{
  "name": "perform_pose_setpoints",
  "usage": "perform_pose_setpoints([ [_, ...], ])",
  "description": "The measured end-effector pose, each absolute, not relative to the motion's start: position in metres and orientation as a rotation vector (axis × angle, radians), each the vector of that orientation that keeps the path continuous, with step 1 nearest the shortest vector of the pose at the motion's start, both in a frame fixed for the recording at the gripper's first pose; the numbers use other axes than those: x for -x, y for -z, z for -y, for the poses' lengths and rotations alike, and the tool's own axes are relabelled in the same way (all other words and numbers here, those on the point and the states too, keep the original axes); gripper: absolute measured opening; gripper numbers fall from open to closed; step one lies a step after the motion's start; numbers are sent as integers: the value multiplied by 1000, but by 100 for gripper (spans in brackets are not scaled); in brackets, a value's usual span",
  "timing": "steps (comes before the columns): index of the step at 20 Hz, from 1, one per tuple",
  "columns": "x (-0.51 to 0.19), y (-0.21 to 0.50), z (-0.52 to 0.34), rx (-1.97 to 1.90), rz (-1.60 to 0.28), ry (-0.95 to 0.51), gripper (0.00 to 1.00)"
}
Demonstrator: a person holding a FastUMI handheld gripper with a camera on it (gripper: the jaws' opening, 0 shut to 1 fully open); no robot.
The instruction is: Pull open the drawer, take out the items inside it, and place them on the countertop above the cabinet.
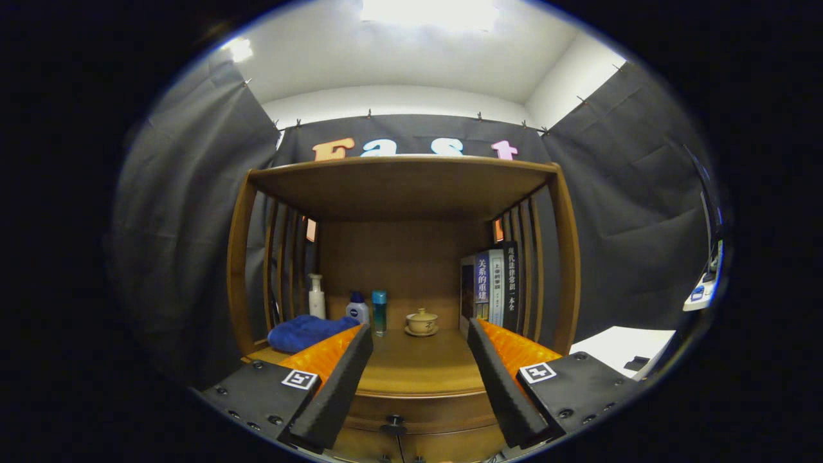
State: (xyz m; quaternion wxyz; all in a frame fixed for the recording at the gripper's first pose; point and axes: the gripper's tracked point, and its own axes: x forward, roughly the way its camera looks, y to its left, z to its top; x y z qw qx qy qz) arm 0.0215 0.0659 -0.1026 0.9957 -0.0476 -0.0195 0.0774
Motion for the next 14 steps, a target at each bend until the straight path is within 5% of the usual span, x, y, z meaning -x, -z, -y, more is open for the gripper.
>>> perform_pose_setpoints([
  [14, -60, 264, -84, 74, -161, -194, 98],
])
